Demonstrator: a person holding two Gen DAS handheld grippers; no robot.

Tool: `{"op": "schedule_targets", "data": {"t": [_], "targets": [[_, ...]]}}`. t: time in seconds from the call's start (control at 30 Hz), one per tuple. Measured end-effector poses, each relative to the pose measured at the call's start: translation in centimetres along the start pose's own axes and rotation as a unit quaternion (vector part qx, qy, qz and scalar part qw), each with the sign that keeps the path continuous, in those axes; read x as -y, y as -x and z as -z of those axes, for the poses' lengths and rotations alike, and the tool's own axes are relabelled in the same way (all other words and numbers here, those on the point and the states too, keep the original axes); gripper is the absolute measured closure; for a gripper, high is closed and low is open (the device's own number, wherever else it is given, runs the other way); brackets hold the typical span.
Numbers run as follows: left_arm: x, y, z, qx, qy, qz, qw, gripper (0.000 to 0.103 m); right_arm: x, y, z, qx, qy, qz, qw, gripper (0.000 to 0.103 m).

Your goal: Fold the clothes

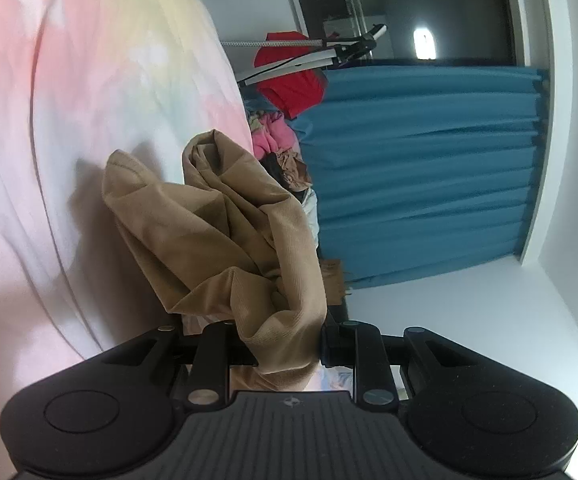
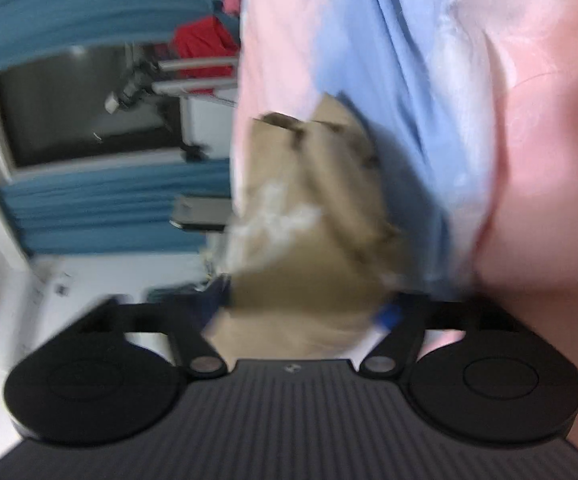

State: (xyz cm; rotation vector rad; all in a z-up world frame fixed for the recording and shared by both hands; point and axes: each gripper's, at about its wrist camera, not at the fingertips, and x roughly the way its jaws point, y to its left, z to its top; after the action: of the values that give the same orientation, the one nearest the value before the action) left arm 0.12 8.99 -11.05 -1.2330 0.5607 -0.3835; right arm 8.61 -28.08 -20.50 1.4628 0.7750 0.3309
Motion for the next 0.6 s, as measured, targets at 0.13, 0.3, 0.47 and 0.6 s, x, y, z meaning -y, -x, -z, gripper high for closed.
{"op": "schedule_targets", "data": {"t": [0.13,0.3,0.47,0.6], "targets": [[-0.1,1.3,0.1,0.005,-0.007,-0.010,0.9999,0.077,-2.0,0.4,1.4,0.026,0.051,-0.002,0.998,0.061],[2.3,1.0,1.6,-0.011,-0.008,-0.042,0.9991,0.078,-5.2,3.8,1.0,0.060,0.098,0.032,0.993,0.070],[7.4,-3.0,3.8,-0.058,-0.024,-0.045,0.9970,0.078,-8.1,8.9,-1.1,0.113,0.083,0.050,0.989,0.070],[11.0,-10.4,5.9,-0.098,-0.005,-0.060,0.9934,0.077,-9.6,13.5,-5.4,0.170,0.062,0.046,0.983,0.071]]}}
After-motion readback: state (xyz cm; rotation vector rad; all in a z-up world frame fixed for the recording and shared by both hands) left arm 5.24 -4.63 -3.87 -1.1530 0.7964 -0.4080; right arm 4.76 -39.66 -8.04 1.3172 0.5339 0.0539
